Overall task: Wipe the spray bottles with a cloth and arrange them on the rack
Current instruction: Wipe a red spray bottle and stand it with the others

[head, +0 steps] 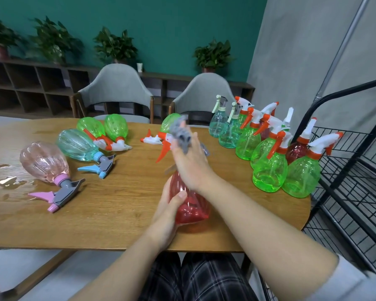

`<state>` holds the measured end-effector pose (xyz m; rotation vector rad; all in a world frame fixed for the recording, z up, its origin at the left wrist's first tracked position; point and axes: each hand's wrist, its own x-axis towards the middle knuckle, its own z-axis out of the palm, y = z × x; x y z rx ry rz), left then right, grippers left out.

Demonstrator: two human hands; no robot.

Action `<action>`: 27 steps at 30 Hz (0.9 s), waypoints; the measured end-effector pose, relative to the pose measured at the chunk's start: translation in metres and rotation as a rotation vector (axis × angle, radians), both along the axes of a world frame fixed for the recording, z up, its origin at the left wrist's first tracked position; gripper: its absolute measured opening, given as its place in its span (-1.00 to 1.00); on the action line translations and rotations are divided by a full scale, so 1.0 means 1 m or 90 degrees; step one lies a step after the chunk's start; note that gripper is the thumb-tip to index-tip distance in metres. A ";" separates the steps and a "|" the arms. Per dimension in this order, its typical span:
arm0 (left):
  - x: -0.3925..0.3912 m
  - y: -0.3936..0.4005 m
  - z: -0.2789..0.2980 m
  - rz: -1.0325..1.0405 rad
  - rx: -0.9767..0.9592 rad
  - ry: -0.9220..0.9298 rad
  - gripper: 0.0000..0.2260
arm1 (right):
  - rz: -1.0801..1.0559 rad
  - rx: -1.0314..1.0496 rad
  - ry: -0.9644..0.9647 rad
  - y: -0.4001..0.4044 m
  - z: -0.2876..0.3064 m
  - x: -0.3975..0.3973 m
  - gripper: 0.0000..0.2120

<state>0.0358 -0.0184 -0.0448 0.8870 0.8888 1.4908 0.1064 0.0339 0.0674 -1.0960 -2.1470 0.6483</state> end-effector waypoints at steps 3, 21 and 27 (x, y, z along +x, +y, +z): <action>0.000 0.000 0.000 0.020 0.013 0.011 -0.20 | 0.005 0.047 -0.269 0.007 0.001 -0.006 -0.44; 0.003 -0.013 0.008 -0.033 0.111 0.259 -0.33 | -0.118 0.074 -0.042 0.044 0.024 0.012 -0.43; 0.003 -0.014 0.011 -0.045 0.110 0.275 -0.34 | -0.072 0.066 0.005 0.041 0.029 0.013 -0.50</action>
